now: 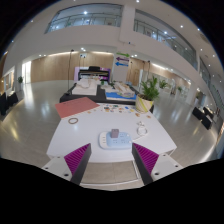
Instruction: Unplug charger
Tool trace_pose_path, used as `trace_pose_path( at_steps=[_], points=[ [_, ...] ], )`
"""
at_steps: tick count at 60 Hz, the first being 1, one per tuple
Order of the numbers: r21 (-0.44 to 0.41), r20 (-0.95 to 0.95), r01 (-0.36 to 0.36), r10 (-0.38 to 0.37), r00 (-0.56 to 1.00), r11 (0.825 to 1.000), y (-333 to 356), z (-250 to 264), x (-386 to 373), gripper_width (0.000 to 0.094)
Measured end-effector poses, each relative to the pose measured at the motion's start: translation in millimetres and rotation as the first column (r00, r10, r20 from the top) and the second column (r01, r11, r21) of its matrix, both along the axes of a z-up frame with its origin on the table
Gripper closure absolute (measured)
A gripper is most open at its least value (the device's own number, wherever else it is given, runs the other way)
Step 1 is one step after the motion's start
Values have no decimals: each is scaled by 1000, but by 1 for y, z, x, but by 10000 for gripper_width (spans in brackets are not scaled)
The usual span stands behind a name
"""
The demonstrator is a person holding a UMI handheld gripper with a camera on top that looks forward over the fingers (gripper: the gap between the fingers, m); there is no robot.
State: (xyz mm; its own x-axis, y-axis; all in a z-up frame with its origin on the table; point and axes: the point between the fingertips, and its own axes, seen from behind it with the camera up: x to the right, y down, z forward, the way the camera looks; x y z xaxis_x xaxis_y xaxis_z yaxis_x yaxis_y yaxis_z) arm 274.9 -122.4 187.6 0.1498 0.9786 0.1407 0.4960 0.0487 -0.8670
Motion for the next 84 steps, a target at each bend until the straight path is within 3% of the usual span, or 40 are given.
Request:
trace_pose_path(
  at_steps=[32,38,44,45,49,53,61,68,72,79,84],
  points=[
    [-46,-96,-113,108,990,993,69,-132,-190,88],
    [-62,-85,-140,135,987,988,67,-149,-210,154],
    [-66,-69,-156,152,986,985,64,-161,-222,331],
    [-64,-62,-156,152,986,986,64,-163,-223,326],
    [-47,-82,-155,151,985,987,66,-158,-229,654],
    [-72,-79,-145,140,987,987,66,-157,-229,703],
    [-96,-86,-142,134,987,985,65,-152,-229,732],
    [-71,-240,-156,135,961,985,71,-83,-240,734],
    [-108,-271,-145,111,956,984,80,-40,-242,736],
    [-128,-256,-53,18,966,990,138,4,-230,737],
    [-104,-124,13,-26,992,994,194,-18,-212,736]
  ],
)
